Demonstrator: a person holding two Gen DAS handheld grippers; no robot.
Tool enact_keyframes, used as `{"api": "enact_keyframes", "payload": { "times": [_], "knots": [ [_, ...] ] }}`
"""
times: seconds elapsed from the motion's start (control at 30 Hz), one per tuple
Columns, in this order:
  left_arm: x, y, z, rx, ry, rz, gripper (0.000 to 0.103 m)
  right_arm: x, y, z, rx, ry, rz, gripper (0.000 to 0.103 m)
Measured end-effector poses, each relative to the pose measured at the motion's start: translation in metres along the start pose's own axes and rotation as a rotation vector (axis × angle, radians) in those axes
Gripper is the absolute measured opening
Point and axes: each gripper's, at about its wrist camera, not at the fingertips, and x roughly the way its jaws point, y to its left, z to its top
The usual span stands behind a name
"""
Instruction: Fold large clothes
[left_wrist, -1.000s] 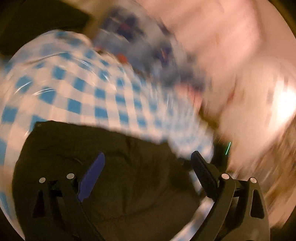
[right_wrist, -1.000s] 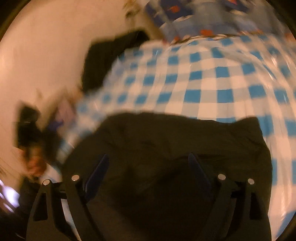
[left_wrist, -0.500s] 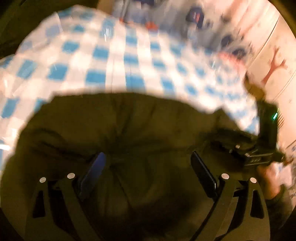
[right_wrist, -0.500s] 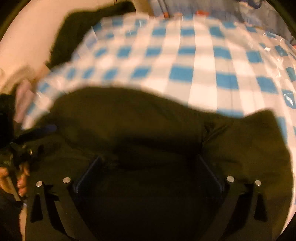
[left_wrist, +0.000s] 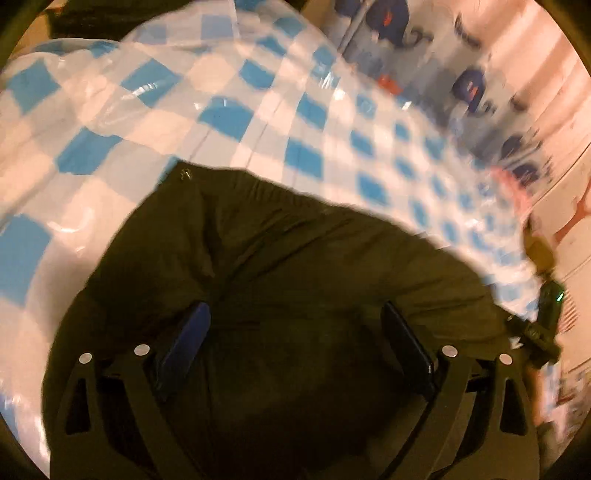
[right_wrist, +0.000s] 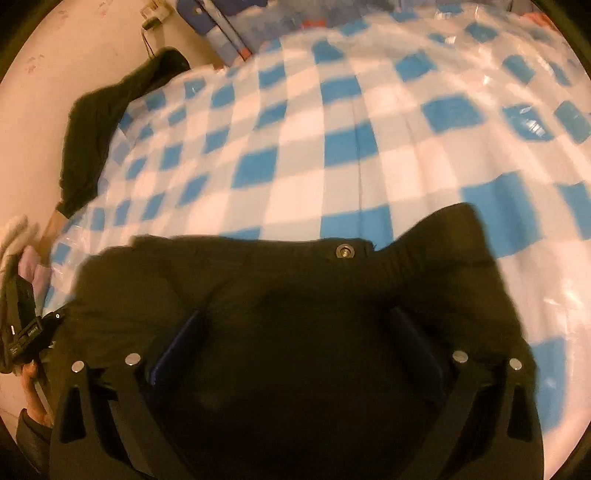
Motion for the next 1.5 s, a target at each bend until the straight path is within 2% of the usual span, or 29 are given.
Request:
{"api": "enact_keyframes", "payload": {
  "times": [0.1,0.17,0.2,0.27,0.33,0.37,0.43,0.47,0.5,0.57,0.67,0.73,0.77,0.8,0.83,0.87,0.93,0.97,1.0,1.03,1.1,1.17,1.2,1.3,1.33,1.43,1.5],
  "knots": [
    [-0.04,-0.003,-0.014,0.014,-0.061,-0.036,0.09,-0.058,0.015,-0.017,-0.073,-0.121,-0.007,0.096],
    [-0.059,-0.001,-0.03,0.041,-0.095,-0.023,0.09,-0.074,0.014,-0.032,-0.107,-0.163,-0.053,0.096],
    [-0.06,0.004,-0.036,0.051,-0.095,-0.007,0.09,-0.071,0.007,-0.04,-0.107,-0.161,-0.079,0.096],
    [-0.045,0.021,-0.049,0.05,-0.072,0.01,0.09,-0.041,-0.023,-0.061,-0.042,-0.074,-0.093,0.096],
    [-0.03,0.035,-0.067,0.072,-0.093,-0.033,0.09,-0.033,-0.043,-0.07,0.025,-0.083,0.001,0.096],
    [-0.028,0.035,-0.07,0.075,-0.102,-0.028,0.09,-0.033,-0.045,-0.067,0.031,-0.074,-0.002,0.096],
    [-0.03,0.03,-0.069,0.074,-0.086,0.022,0.09,-0.04,-0.035,-0.063,0.0,-0.05,-0.057,0.096],
    [-0.036,0.028,-0.069,0.068,-0.078,0.041,0.09,-0.05,-0.031,-0.064,0.0,-0.057,-0.063,0.096],
    [-0.043,0.027,-0.069,0.051,-0.076,0.05,0.09,-0.065,-0.026,-0.066,0.01,-0.086,-0.031,0.096],
    [-0.073,0.022,-0.076,0.027,-0.112,0.004,0.09,-0.101,-0.011,-0.078,-0.024,-0.158,0.012,0.096],
    [-0.109,0.016,-0.095,0.069,-0.171,-0.002,0.09,-0.135,0.021,-0.108,-0.165,-0.173,-0.024,0.096],
    [-0.12,0.02,-0.113,0.085,-0.175,0.025,0.09,-0.136,0.033,-0.132,-0.255,-0.123,-0.088,0.096],
    [-0.117,0.025,-0.119,0.081,-0.153,0.042,0.09,-0.129,0.032,-0.143,-0.273,-0.083,-0.12,0.096],
    [-0.107,0.035,-0.127,0.065,-0.103,0.065,0.09,-0.111,0.027,-0.155,-0.29,0.006,-0.171,0.096],
    [-0.097,0.041,-0.13,0.06,-0.062,0.077,0.09,-0.093,0.016,-0.164,-0.262,0.085,-0.137,0.096],
    [-0.085,0.045,-0.133,0.068,-0.016,0.067,0.09,-0.089,0.005,-0.166,-0.212,0.104,-0.092,0.096],
    [-0.081,0.041,-0.132,0.074,0.019,0.111,0.09,-0.092,0.001,-0.158,-0.162,0.136,-0.104,0.096],
    [-0.085,0.039,-0.13,0.051,0.035,0.132,0.09,-0.103,0.005,-0.154,-0.141,0.124,-0.119,0.096],
    [-0.091,0.035,-0.127,0.024,0.044,0.142,0.09,-0.118,0.012,-0.151,-0.14,0.088,-0.095,0.096],
    [-0.105,0.027,-0.127,0.017,0.023,0.119,0.09,-0.127,0.018,-0.15,-0.151,0.069,-0.073,0.096],
    [-0.129,0.009,-0.131,0.052,-0.025,0.094,0.09,-0.15,0.035,-0.151,-0.186,0.04,-0.045,0.096],
    [-0.146,-0.008,-0.135,0.074,-0.051,0.039,0.09,-0.162,0.042,-0.151,-0.142,0.04,0.062,0.096],
    [-0.151,-0.018,-0.137,0.076,-0.058,0.006,0.09,-0.163,0.04,-0.151,-0.081,0.059,0.143,0.096],
    [-0.151,-0.051,-0.138,0.099,-0.074,-0.088,0.09,-0.143,0.038,-0.156,0.178,0.197,0.528,0.096],
    [-0.146,-0.065,-0.139,0.118,-0.076,-0.119,0.09,-0.137,0.044,-0.161,0.195,0.233,0.591,0.096],
    [-0.12,-0.094,-0.147,0.153,-0.061,-0.191,0.09,-0.108,0.078,-0.199,0.132,0.416,0.649,0.096],
    [-0.088,-0.101,-0.155,0.147,0.002,-0.183,0.09,-0.093,0.09,-0.222,0.097,0.485,0.633,0.096]
  ]
}}
